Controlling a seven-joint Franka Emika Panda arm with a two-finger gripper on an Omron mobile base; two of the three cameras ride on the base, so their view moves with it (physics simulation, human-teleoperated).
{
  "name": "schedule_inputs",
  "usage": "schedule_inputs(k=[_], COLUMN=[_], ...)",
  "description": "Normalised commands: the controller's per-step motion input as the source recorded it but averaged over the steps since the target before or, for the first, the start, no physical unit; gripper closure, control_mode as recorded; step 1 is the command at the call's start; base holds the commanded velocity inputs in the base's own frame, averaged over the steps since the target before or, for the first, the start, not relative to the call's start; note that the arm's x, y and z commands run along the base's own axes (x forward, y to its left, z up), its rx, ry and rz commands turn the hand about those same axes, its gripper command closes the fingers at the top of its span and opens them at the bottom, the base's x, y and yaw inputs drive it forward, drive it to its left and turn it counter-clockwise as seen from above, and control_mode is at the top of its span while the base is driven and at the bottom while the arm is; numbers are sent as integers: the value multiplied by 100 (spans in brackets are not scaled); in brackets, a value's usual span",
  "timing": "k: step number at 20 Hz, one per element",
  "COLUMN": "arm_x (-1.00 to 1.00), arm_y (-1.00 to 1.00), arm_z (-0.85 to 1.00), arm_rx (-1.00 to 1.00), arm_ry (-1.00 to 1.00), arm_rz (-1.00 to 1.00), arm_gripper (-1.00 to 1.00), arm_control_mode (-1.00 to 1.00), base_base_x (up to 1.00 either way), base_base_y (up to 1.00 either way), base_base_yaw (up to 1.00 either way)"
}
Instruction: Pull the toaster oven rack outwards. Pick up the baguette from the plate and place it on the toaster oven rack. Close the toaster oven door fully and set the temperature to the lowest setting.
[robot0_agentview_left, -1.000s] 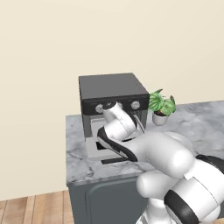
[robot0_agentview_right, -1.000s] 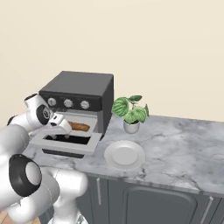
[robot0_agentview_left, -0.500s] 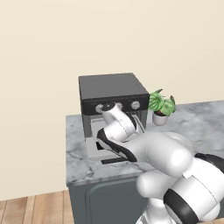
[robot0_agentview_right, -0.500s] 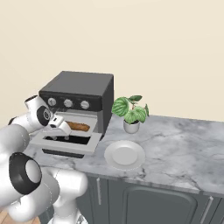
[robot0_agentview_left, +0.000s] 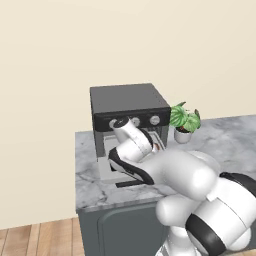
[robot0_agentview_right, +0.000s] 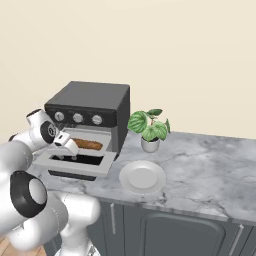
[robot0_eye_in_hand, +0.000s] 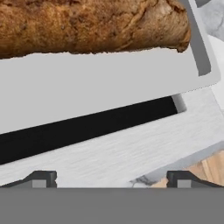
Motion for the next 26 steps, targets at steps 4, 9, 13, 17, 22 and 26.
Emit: schedule_inputs(k=[4,9,13,17,22,26], arm_x=[30,32,9,4,11,21], arm_y=[6,0,0,0,0,0], arm_z=[-9,-19,-12,-8,-7,-8], arm_rx=[0,0,0,-1,-1,0], arm_ry=[0,0,0,0,-3,-4], arm_rz=[-1,0,0,0,0,0], arm_gripper=[-100,-100,-100,-100,-100,-100], arm_control_mode=[-100,-100,-100,-100,-100,-100], base_base_x=[0,0,0,0,0,0], base_base_y=[0,0,0,0,0,0], base_base_yaw=[0,0,0,0,0,0])
